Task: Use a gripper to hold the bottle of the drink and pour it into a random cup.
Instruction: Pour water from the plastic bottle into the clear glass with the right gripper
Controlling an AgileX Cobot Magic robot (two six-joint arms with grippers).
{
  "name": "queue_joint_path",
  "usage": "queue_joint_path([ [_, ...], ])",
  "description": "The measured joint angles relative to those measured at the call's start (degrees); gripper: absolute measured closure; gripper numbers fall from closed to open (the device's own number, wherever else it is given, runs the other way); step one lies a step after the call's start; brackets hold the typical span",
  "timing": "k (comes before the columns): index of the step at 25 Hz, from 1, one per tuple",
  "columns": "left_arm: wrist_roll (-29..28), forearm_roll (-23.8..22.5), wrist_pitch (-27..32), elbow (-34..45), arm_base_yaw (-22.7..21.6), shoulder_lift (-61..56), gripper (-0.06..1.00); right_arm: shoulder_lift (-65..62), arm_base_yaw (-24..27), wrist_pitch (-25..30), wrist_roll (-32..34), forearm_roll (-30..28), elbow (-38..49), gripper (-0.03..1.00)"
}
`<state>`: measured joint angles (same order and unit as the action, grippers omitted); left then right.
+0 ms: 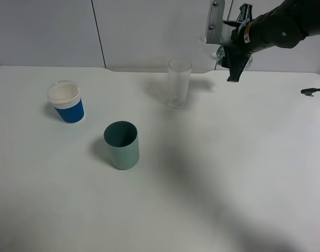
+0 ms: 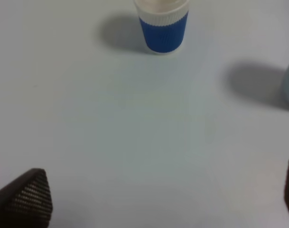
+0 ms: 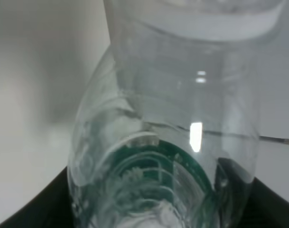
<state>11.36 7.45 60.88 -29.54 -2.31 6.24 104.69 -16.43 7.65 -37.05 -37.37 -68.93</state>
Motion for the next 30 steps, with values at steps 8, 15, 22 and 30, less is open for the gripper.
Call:
queue_joint_path([
  [8, 0.0, 0.0, 0.0, 0.0, 0.0, 0.0, -0.05, 0.0, 0.0, 0.4, -0.8, -0.1, -0.2, 0.41],
  [15, 0.0, 0.0, 0.0, 0.0, 0.0, 0.0, -0.05, 0.7, -0.1, 1.4, -2.0, -0.7, -3.1, 0.41],
  [22, 0.0, 0.0, 0.0, 0.0, 0.0, 0.0, -0.05, 1.4, -0.3, 1.7, -2.0, -2.2, -3.1, 0.41],
  [30, 0.0, -0.1, 0.0, 0.0, 0.0, 0.0, -0.05, 2.9, -1.0, 2.6, -2.3, -5.3, -3.1, 0.41],
])
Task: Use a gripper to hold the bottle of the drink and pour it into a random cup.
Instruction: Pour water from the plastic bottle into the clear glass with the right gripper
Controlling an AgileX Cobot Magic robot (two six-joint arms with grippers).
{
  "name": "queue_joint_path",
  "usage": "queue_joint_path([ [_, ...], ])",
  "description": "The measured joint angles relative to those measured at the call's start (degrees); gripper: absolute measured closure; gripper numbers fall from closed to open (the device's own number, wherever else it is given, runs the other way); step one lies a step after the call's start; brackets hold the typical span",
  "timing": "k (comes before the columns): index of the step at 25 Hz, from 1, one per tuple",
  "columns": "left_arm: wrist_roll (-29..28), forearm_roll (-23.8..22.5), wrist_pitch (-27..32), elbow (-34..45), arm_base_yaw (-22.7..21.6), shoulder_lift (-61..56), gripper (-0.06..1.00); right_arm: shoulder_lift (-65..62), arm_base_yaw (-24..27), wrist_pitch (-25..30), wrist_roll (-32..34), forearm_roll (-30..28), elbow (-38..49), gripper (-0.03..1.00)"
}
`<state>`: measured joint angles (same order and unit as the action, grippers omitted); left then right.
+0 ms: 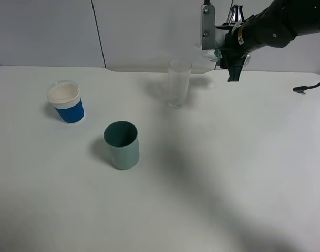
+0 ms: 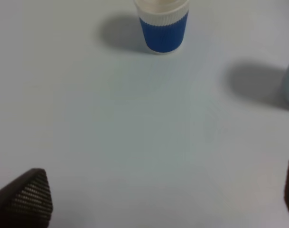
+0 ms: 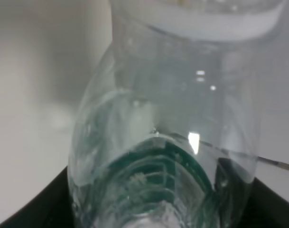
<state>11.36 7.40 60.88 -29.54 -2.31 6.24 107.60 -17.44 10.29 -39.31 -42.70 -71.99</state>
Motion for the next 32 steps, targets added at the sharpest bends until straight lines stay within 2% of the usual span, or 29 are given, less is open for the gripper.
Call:
queue_joint_path([
  [16, 0.0, 0.0, 0.0, 0.0, 0.0, 0.0, -0.05, 0.1, -0.3, 1.5, -4.3, -1.9, 0.0, 0.41],
  [23, 0.0, 0.0, 0.0, 0.0, 0.0, 0.0, -0.05, 0.1, -0.3, 2.1, -8.1, 0.5, -0.3, 0.41],
  [32, 0.0, 0.0, 0.0, 0.0, 0.0, 0.0, -0.05, 0.1, -0.3, 4.2, -9.6, 1.2, -2.1, 0.41],
])
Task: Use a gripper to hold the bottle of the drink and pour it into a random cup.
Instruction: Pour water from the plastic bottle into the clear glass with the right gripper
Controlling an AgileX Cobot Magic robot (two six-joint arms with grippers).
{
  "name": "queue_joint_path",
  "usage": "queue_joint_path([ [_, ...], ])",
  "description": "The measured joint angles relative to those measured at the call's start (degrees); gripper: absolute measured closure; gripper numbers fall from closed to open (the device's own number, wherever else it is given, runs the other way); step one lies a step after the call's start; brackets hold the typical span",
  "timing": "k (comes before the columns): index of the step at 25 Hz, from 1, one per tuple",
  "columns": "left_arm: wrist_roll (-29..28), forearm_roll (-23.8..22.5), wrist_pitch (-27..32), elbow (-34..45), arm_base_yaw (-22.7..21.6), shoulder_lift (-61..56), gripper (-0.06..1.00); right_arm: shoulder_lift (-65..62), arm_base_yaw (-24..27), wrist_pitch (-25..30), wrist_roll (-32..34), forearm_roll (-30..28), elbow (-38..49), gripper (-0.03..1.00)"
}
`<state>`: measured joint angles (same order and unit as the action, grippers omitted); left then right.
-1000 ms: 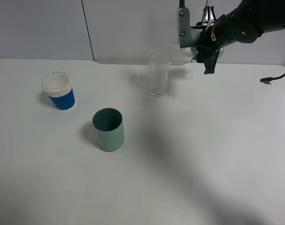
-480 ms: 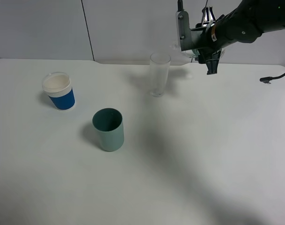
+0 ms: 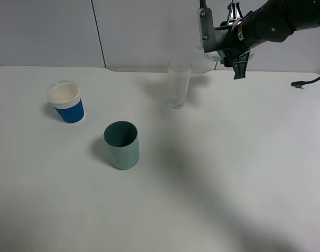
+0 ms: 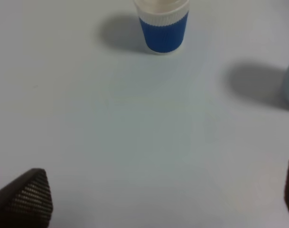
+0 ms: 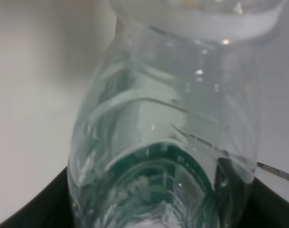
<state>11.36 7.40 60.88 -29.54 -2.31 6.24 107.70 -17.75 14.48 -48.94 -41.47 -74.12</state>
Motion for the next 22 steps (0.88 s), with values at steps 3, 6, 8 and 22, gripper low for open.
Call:
queue_joint_path([
  [3, 0.0, 0.0, 0.0, 0.0, 0.0, 0.0, -0.05, 0.0, 0.0, 0.6, -1.4, 0.1, 0.0, 0.41],
  [6, 0.0, 0.0, 0.0, 0.0, 0.0, 0.0, -0.05, 0.0, 0.0, 0.6, -2.6, 0.3, 0.0, 0.41],
  [8, 0.0, 0.0, 0.0, 0.0, 0.0, 0.0, -0.05, 0.0, 0.0, 0.6, -3.5, 0.5, 0.0, 0.41],
  [22, 0.0, 0.0, 0.0, 0.0, 0.0, 0.0, -0.05, 0.0, 0.0, 0.7, -12.7, 3.6, 0.0, 0.41],
])
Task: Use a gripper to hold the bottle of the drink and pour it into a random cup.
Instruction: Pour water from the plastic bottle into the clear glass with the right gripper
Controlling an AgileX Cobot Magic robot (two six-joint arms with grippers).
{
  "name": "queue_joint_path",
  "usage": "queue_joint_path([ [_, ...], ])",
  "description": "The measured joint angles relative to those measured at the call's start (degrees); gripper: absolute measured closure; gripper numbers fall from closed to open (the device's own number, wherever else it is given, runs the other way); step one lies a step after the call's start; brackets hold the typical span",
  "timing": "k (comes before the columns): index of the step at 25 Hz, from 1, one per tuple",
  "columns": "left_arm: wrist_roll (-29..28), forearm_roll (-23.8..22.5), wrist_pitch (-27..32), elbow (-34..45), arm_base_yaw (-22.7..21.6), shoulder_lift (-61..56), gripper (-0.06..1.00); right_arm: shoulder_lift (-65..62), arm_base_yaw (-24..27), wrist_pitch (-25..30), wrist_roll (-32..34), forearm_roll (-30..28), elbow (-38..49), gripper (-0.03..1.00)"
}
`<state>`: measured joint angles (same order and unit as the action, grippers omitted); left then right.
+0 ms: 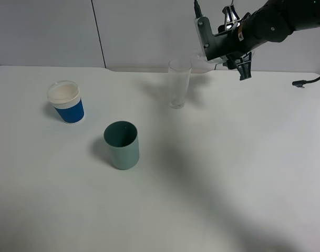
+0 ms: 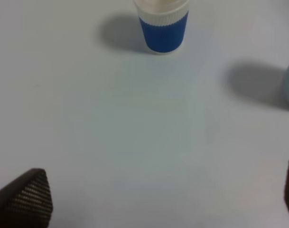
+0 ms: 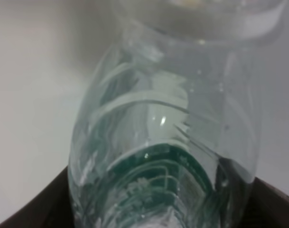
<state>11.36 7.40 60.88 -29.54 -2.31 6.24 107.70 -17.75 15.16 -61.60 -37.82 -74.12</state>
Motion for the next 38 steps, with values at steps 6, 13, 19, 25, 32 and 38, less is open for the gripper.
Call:
queue_joint_path([
  [6, 0.0, 0.0, 0.0, 0.0, 0.0, 0.0, -0.05, 0.0, 0.0, 0.4, -3.4, 3.3, -1.1, 0.41],
  [13, 0.0, 0.1, 0.0, 0.0, 0.0, 0.0, -0.05, 0.0, 0.0, 2.0, -4.3, 3.0, -2.5, 0.41],
  [19, 0.0, 0.1, 0.0, 0.0, 0.0, 0.0, -0.05, 0.0, 0.0, 2.7, -6.3, 2.5, -2.5, 0.41],
  [25, 0.0, 0.1, 0.0, 0.0, 0.0, 0.0, -0.05, 0.0, 0.0, 2.8, -7.2, 1.8, -2.5, 0.41],
  [32, 0.0, 0.1, 0.0, 0.0, 0.0, 0.0, -0.05, 0.0, 0.0, 3.0, -8.1, 1.7, -2.5, 0.41],
  [38, 0.0, 0.1, 0.0, 0.0, 0.0, 0.0, -0.05, 0.0, 0.0, 3.0, -8.7, 1.9, -2.5, 0.41],
])
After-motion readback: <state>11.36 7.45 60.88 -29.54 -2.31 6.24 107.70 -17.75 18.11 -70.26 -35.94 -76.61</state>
